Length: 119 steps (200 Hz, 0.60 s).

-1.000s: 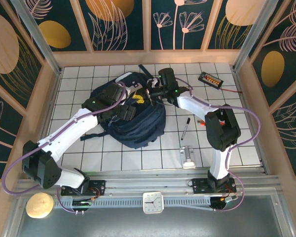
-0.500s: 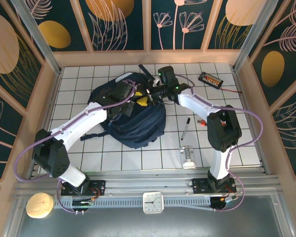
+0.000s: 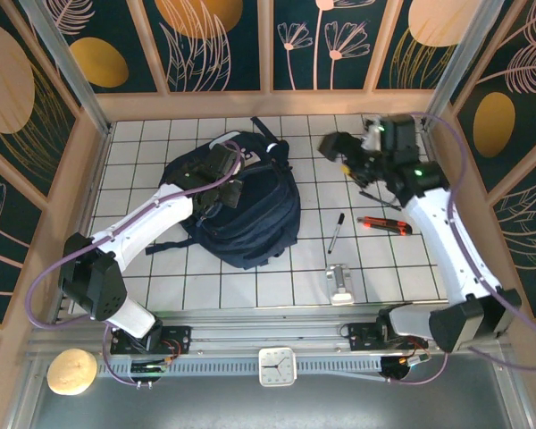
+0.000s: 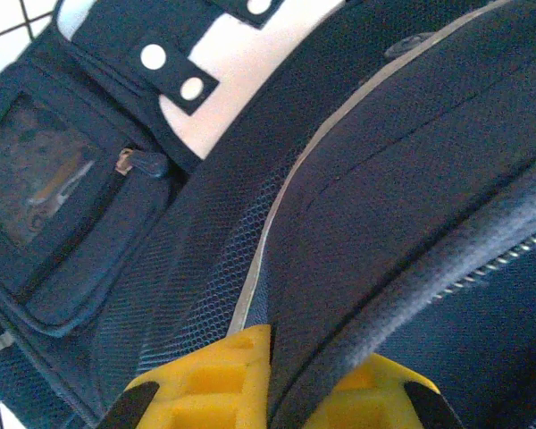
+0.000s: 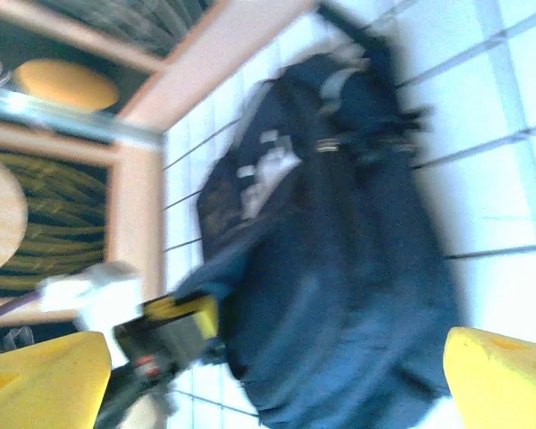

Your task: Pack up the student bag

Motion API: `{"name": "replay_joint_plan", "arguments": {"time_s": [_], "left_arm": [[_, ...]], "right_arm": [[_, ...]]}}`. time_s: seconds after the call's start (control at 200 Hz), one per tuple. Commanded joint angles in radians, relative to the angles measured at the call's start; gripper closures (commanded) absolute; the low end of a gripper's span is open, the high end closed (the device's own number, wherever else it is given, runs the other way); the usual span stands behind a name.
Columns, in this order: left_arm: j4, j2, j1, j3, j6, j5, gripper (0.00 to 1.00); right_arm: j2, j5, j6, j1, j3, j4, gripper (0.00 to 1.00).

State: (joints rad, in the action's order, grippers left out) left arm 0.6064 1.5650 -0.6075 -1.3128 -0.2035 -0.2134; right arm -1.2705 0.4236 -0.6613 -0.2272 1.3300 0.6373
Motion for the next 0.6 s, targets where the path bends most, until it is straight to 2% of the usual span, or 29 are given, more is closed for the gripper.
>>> {"name": "replay_joint_plan", "arguments": {"time_s": [0.0,0.075,0.16,0.2,0.355,0.59], "left_arm": [[-0.03,0.0,0.009,0.024,-0.038,0.058,1.0],[-0.081,-0.028,0.009,0.053,-0.054,0.069,1.0],[-0.113,-0.051,0.009,0.072,-0.085,0.034,1.0],[-0.117,-0.054,0.008,0.073,-0.086,0.029,1.0],[-0.097,-0.028,0.009,0.038,-0.092,0.037,1.0],[-0.096,-0.014,0.008,-0.007,-0.109,0.072,1.0]], "right_arm": [[-0.046,0.001,0.102,0.112,-0.134,0.152,0.12],[-0.089,-0.125,0.175,0.112,-0.138,0.252,0.18],[-0.138,-0.187,0.215,0.111,-0.168,0.279,0.26],[-0.156,-0.196,0.221,0.108,-0.184,0.267,0.31],[-0.253,-0.236,0.211,0.054,-0.225,0.193,0.35],[-0.419,-0.301,0.175,-0.061,-0.184,0.132,0.48]]}}
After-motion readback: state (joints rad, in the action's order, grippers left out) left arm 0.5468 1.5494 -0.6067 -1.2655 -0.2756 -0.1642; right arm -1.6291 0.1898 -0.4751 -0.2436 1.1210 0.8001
